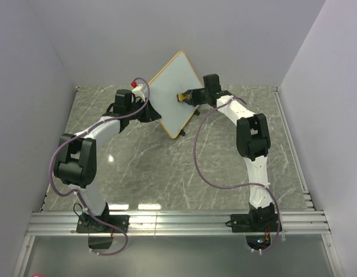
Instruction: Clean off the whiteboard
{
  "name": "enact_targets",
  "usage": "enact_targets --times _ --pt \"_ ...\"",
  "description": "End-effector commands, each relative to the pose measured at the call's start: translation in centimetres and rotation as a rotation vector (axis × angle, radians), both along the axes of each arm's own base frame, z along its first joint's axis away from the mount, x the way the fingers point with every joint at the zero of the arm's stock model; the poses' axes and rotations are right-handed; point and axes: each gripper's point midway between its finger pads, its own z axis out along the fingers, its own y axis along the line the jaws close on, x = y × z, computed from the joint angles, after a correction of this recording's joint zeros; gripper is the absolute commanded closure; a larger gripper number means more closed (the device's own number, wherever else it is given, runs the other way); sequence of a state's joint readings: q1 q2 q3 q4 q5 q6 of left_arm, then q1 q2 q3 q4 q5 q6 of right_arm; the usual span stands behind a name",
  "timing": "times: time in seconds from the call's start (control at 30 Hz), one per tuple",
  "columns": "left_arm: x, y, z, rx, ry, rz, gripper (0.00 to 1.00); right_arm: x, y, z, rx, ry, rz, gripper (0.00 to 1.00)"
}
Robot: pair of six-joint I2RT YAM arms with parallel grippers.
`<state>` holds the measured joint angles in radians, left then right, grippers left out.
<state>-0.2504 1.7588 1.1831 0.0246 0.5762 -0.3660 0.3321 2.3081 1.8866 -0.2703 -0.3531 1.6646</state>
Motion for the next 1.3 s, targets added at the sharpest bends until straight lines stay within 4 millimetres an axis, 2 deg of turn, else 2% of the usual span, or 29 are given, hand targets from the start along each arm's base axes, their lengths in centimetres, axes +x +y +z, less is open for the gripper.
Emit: enact_targets --times 0.0,0.03,0.07,0.1,0.13,0.17,0.2,0.23,0.4,0.47,0.5,0.53,0.57,0.6,0.63,0.67,0.7,0.73,0.77,0.8,0.83,0.9,1.0,1.1,1.13,1.2,1.23,1.27 --pt "-13.2 -3.3 -6.7 0.06 0.377 -0.365 1.0 2.0 5.6 -3.4 0.035 -0.054 -0.063 1.0" --pt "-13.2 -3.3 -6.7 0.06 0.375 -0.363 1.0 2.4 5.6 -4.5 0.035 -0.042 -0.075 1.0" --pt "-13.3 -3.3 -6.7 0.06 0.376 -0.365 1.0 3.3 5.9 -3.2 0.052 -0.068 -0.085 1.0" --pt "-13.3 -3.3 -6.6 0.059 0.37 -0.365 1.0 4.0 5.7 -4.2 0.057 -0.057 -0.11 1.0" --pt "-13.4 -3.4 -6.7 0.06 0.375 -0.366 1.0 5.1 6.0 -2.6 0.078 -0.09 -0.12 1.0" --pt "-13.5 -3.4 -6.7 0.06 0.375 -0.367 1.0 5.7 6.0 -2.4 0.087 -0.096 -0.132 1.0" --pt "-13.5 -3.5 -6.6 0.06 0.369 -0.37 1.0 6.1 6.0 -3.7 0.081 -0.075 -0.149 1.0" --pt "-13.6 -3.5 -6.6 0.06 0.373 -0.37 1.0 7.2 6.1 -1.8 0.101 -0.11 -0.161 1.0" --pt "-13.6 -3.5 -6.5 0.058 0.369 -0.371 1.0 8.3 5.7 -2.8 0.123 -0.091 -0.214 1.0" --pt "-13.6 -3.5 -6.5 0.06 0.366 -0.373 1.0 7.8 5.2 -4.2 0.106 -0.065 -0.207 1.0" --pt "-13.6 -3.5 -6.5 0.062 0.364 -0.371 1.0 7.5 5.1 -3.6 0.099 -0.073 -0.194 1.0" --pt "-13.5 -3.5 -6.5 0.062 0.364 -0.369 1.0 6.8 4.9 -4.9 0.079 -0.044 -0.182 1.0" --pt "-13.5 -3.5 -6.4 0.062 0.359 -0.37 1.0 6.2 4.9 -5.1 0.076 -0.034 -0.161 1.0" --pt "-13.6 -3.4 -6.4 0.064 0.362 -0.369 1.0 5.5 5.1 -3.9 0.067 -0.055 -0.131 1.0" --pt "-13.6 -3.4 -6.4 0.065 0.36 -0.368 1.0 4.3 5.1 -5.2 0.042 -0.027 -0.109 1.0" --pt "-13.6 -3.4 -6.5 0.066 0.361 -0.367 1.0 3.3 5.5 -5.2 0.04 -0.019 -0.073 1.0" --pt "-13.5 -3.4 -6.4 0.067 0.357 -0.368 1.0 2.6 5.6 -3.7 0.037 -0.043 -0.045 1.0" --pt "-13.5 -3.4 -6.5 0.068 0.358 -0.369 1.0 0.8 5.4 -5.8 0.016 0.005 -0.027 1.0" --pt "-13.5 -3.4 -6.5 0.067 0.36 -0.368 1.0 -0.3 5.6 -6.0 0.015 0.018 -0.011 1.0" --pt "-13.4 -3.4 -6.5 0.069 0.359 -0.368 1.0 -1.1 5.7 -5.0 0.027 0.01 0.006 1.0" --pt "-13.4 -3.5 -6.5 0.067 0.357 -0.371 1.0 -2.6 5.4 -6.5 0.015 0.043 0.016 1.0" --pt "-13.5 -3.5 -6.6 0.067 0.361 -0.372 1.0 -4.4 5.5 -7.2 -0.024 0.076 0.064 1.0" --pt "-13.4 -3.5 -6.5 0.066 0.358 -0.372 1.0 -4.9 5.4 -6.8 -0.083 0.065 0.123 1.0" --pt "-13.5 -3.6 -6.5 0.068 0.358 -0.374 1.0 -4.5 5.3 -5.8 -0.106 0.046 0.139 1.0" --pt "-13.5 -3.6 -6.5 0.068 0.36 -0.374 1.0 -3.9 5.3 -5.3 -0.099 0.028 0.132 1.0" --pt "-13.6 -3.7 -6.5 0.071 0.364 -0.377 1.0 -3.0 5.1 -5.7 -0.086 0.039 0.103 1.0" --pt "-13.6 -3.7 -6.6 0.074 0.364 -0.38 1.0 -1.8 4.8 -4.9 -0.072 0.016 0.081 1.0" --pt "-13.7 -3.7 -6.5 0.074 0.363 -0.381 1.0 -0.9 4.6 -5.8 -0.071 0.028 0.051 1.0"
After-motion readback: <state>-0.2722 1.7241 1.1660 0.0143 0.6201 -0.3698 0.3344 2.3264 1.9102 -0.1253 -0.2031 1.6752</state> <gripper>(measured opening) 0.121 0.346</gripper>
